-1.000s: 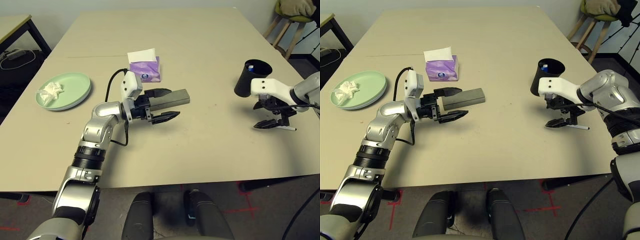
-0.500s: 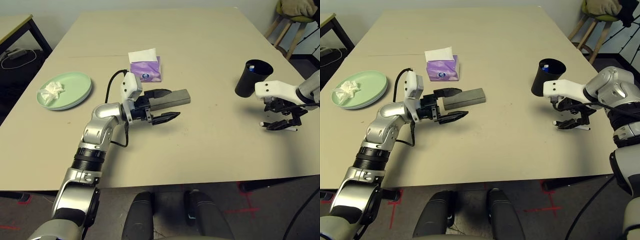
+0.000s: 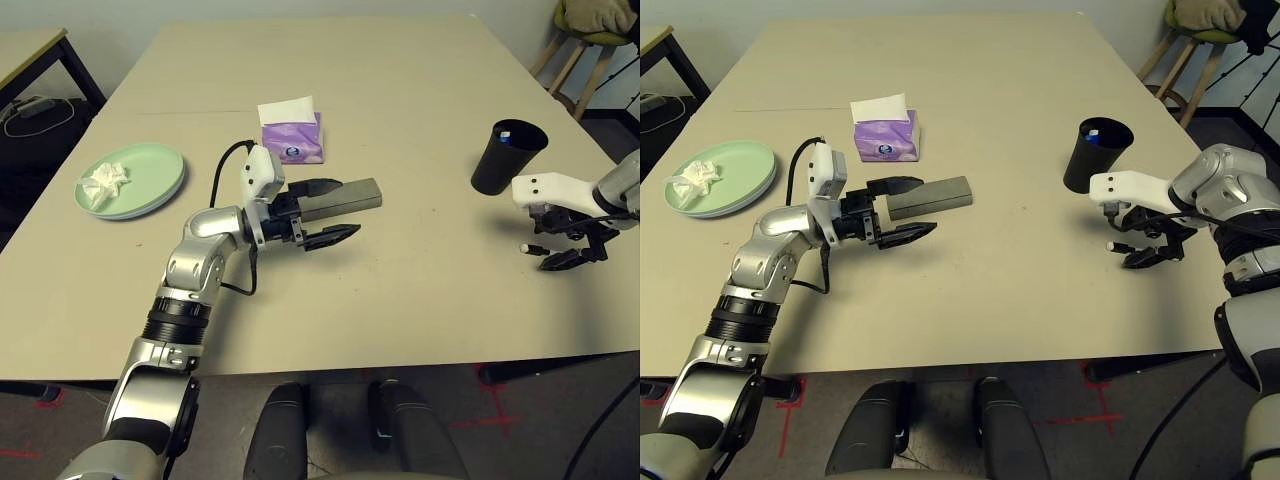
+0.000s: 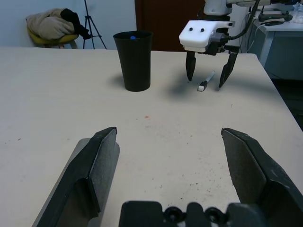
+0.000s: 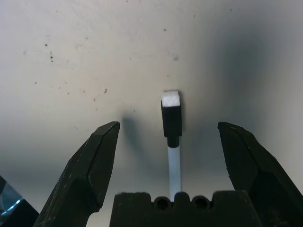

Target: Organize and tidy the items on the table.

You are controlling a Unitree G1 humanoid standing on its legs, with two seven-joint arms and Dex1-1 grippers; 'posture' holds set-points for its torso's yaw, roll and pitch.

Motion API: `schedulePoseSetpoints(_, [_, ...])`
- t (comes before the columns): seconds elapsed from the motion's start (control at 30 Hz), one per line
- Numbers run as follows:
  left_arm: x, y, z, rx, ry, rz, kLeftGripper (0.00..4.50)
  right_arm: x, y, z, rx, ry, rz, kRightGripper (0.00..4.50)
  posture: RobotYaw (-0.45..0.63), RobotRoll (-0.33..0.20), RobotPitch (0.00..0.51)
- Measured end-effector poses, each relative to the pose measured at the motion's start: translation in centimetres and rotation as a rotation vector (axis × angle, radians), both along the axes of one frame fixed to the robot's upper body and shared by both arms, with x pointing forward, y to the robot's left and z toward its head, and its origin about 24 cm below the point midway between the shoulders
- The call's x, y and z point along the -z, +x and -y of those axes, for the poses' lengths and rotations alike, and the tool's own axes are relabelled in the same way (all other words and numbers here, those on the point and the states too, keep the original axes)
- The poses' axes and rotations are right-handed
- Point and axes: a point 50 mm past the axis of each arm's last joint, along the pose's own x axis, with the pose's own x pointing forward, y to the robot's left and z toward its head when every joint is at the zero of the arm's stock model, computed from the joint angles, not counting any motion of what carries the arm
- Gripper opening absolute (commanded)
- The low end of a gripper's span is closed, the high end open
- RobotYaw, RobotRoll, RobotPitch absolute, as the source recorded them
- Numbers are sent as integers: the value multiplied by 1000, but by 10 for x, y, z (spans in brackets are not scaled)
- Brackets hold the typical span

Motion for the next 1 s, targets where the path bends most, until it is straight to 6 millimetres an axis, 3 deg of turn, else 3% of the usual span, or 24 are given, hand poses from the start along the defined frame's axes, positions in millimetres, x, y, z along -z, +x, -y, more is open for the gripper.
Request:
schedulePoseSetpoints(0.3, [0,0,0,-5,1,1,4500,6,1,2,-1,-37,7,4481,230,0,147])
schedulePoseSetpoints(0.43, [0,0,0,-8,0,1,4500,7,1,5,-2,-55,10,3245,229,0,146])
schedulePoseSetpoints(0.67, [0,0,0,-8,0,2,4500,9,1,5,-9,-61,7,507,223,0,143])
schedulePoseSetpoints(1.0, [-1,0,-1,-3,2,1,4500,8,-1,5,3,-29,-14,416,211,0,131])
